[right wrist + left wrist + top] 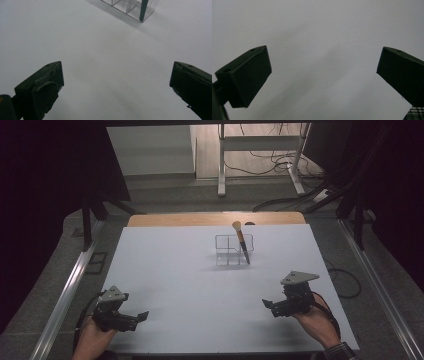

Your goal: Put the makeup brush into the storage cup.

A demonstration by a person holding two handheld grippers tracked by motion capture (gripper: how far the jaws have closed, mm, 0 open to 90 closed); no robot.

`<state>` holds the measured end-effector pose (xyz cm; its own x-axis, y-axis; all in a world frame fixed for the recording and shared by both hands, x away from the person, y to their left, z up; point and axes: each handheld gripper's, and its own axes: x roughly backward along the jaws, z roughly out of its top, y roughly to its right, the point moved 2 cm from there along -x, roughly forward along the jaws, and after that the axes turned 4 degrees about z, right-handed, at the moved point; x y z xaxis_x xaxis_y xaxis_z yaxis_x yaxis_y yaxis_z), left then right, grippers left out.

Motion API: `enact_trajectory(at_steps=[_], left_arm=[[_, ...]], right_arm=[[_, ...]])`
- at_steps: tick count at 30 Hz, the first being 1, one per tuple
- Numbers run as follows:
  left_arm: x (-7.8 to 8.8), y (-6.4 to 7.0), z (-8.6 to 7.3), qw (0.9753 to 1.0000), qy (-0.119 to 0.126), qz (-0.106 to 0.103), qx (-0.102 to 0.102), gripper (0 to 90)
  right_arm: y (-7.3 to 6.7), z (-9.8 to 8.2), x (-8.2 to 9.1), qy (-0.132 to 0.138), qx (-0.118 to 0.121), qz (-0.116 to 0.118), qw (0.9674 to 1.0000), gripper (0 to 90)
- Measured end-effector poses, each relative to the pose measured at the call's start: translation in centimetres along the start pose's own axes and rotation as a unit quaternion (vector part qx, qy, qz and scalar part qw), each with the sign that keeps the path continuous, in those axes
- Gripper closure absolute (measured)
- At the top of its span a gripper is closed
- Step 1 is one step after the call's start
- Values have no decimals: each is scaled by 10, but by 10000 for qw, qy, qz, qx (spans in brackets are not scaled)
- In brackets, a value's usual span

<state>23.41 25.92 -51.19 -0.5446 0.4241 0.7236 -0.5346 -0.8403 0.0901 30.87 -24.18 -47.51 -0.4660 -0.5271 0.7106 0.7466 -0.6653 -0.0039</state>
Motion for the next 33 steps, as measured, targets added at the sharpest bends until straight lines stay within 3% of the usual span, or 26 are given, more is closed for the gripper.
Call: enact_trajectory(at_steps=[20,33], left_arm=[[0,0,0,10000,29,43,-26,0],[0,0,0,10000,18,50,-30,0]], right_arm=[[6,-14,14,30,-213,-109,9997,0],[12,-27,25,-13,-329,-295,9990,0]])
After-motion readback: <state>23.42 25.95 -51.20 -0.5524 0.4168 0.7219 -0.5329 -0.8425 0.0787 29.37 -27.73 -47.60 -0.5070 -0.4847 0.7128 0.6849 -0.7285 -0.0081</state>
